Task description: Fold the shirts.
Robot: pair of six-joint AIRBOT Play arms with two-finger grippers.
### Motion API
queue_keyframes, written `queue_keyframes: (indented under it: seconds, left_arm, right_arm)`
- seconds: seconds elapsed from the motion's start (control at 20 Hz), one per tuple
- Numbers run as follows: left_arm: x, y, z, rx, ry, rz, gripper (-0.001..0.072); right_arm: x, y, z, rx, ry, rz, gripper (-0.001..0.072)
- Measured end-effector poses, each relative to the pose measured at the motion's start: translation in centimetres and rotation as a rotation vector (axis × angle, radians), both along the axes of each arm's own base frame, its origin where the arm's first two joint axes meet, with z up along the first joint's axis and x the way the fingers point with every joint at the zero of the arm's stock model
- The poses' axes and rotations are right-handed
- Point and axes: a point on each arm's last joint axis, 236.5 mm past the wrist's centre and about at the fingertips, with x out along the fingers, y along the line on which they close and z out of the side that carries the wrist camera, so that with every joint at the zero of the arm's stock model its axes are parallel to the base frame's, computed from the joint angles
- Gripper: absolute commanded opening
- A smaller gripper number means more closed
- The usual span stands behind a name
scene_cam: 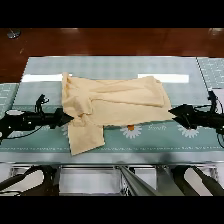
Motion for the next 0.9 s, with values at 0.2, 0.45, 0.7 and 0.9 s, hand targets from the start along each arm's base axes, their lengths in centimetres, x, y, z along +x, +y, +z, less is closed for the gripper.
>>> queue_keyframes:
  seconds: [0.2, 0.45, 0.7, 0.9]
  left_arm:
    - [0.8, -0.5, 1.6, -0.025, -0.034, -0.043, 0.0021]
    - [1.8, -0.8, 2.9, -0.047, -0.062, -0.045, 0.0021]
    - [2.1, -0.8, 3.3, -0.056, -0.068, -0.042, 0.0021]
    - [2.2, -0.8, 3.4, -0.058, -0.072, -0.042, 0.0021]
  right_arm:
    - [-1.9, -4.6, -2.1, -0.115, 0.115, -0.085, 0.0620]
    - [-4.0, -6.7, -5.3, -0.217, 0.266, -0.131, 0.0620]
    - [-1.2, -5.7, -7.3, -0.211, 0.269, -0.110, 0.0620]
    - [2.6, -4.0, -8.0, -0.155, 0.250, -0.093, 0.0620]
